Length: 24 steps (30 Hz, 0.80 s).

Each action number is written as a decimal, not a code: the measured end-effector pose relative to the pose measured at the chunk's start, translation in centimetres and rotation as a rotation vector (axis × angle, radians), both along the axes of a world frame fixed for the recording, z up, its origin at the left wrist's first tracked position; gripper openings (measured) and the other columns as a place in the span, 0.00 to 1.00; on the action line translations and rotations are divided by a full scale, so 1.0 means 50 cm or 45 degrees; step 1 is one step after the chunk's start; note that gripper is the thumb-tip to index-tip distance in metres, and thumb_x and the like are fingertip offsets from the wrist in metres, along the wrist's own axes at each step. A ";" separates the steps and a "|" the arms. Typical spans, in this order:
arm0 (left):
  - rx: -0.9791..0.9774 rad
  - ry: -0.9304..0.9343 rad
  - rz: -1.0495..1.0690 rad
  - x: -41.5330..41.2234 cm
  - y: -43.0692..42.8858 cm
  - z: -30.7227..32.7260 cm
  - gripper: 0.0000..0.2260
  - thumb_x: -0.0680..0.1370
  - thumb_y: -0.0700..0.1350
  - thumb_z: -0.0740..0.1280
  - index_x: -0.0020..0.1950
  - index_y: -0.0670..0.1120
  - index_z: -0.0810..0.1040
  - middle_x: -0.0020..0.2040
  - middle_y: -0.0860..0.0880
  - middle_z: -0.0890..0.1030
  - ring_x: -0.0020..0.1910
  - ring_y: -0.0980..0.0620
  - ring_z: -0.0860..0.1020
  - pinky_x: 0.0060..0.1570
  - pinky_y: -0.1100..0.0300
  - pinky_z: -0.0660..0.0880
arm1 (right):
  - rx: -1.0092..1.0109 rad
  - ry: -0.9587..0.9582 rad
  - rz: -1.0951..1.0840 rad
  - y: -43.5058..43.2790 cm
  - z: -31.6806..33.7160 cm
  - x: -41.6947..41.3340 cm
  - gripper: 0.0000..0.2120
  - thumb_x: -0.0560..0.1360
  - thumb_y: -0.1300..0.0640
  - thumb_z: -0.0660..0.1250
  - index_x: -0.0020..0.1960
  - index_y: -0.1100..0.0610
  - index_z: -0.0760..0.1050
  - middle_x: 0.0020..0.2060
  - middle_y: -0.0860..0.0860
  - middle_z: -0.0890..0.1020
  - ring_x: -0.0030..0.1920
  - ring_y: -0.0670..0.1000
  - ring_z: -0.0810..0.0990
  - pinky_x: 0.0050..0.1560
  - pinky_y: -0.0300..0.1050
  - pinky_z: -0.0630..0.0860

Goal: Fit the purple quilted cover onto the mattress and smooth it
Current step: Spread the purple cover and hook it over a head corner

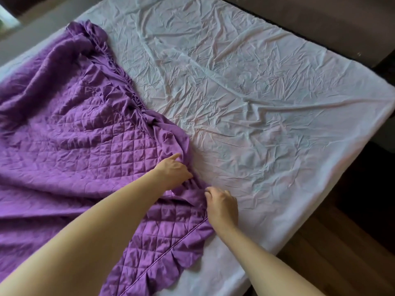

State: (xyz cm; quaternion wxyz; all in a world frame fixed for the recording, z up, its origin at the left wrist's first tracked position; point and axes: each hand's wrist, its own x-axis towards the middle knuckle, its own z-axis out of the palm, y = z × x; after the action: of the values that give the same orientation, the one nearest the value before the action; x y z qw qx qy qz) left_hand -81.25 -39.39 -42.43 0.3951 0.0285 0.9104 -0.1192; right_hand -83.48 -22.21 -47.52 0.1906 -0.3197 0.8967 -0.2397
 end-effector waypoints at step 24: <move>0.288 0.326 0.565 0.184 -0.086 -0.113 0.32 0.71 0.32 0.64 0.73 0.46 0.59 0.69 0.50 0.64 0.56 0.45 0.76 0.41 0.52 0.73 | 0.026 0.162 0.464 -0.046 -0.074 0.083 0.17 0.62 0.57 0.78 0.48 0.56 0.77 0.37 0.51 0.78 0.33 0.52 0.79 0.45 0.47 0.77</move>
State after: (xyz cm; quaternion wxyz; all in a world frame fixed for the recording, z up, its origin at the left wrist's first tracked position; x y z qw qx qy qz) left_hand -72.06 -43.67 -48.07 0.2877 -0.1430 0.9444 0.0700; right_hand -79.34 -24.53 -51.21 0.1771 -0.4892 0.8367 -0.1713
